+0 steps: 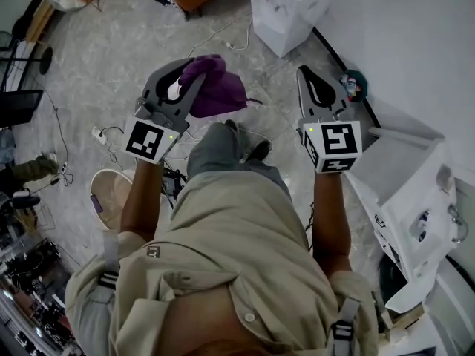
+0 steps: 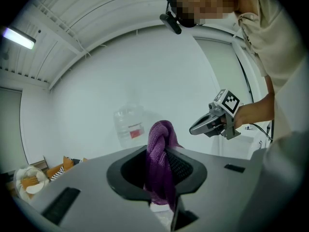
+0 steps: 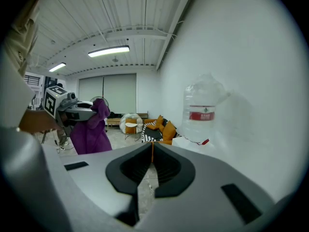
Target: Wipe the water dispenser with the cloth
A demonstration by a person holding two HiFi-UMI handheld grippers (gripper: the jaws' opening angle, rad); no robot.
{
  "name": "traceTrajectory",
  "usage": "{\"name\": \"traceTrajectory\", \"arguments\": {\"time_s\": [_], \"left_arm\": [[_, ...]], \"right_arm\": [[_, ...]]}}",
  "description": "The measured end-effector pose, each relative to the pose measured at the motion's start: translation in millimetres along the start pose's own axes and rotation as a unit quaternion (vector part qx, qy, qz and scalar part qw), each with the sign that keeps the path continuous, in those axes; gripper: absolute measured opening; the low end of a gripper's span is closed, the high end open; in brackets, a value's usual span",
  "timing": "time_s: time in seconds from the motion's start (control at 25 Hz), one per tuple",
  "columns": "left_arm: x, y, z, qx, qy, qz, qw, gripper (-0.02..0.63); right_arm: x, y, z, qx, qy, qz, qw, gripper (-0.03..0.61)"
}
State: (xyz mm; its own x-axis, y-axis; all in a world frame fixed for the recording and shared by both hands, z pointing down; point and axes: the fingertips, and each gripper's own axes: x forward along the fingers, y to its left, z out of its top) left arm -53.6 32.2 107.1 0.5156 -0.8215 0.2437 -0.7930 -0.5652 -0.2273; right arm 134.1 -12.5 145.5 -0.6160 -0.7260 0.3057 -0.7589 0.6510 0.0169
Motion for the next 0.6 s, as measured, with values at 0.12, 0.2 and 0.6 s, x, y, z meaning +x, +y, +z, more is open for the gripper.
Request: {"name": "traceTrajectory", "arguments": {"time_s": [0.12,0.2,0.6], "left_arm": [[25.2,12.5,-3.1,-0.004,-0.003,-0.01,0.9999,0.087],[44.7,22.2,-6.1,-0.009,-0.01,-0.016,0.9998,0.087],[169.0,122.4,-64.0,-0.049,-0.007,-0.029,0.9984,0.087]], "right_arm": [[12.2,-12.0,0.2,0.003,0.006,-0.01,1.0,0.026],[21.1,-20.3,-1.0,0.002,0.012,-0.017,1.0,0.026],[139.4,-74.9,-9.4,0.01,0.045,-0.049,0.998,0.028]]}}
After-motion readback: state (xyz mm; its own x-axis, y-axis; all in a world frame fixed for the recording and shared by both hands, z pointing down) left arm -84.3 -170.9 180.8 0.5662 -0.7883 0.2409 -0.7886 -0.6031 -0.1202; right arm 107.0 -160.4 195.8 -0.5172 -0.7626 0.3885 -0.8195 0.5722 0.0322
